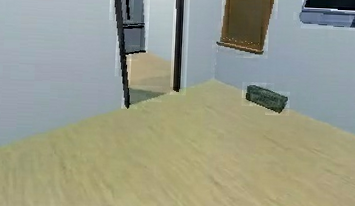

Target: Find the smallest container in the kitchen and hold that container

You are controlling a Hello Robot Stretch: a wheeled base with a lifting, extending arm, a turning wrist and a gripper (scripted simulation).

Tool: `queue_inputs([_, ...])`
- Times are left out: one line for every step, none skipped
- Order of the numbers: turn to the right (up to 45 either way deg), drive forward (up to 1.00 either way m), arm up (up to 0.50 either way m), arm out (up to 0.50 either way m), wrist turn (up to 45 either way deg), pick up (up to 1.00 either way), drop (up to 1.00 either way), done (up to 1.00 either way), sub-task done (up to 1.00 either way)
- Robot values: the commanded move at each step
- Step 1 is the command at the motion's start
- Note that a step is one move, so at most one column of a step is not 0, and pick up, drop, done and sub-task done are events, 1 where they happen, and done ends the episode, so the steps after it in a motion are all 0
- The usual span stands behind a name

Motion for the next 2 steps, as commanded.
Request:
queue_inputs([-3.0, 0.00, 0.00, 0.00, 0.0, 0.00, 0.00, 0.00, 0.00])
queue_inputs([0.0, 1.00, 0.00, 0.00, 0.0, 0.00, 0.00, 0.00, 0.00])
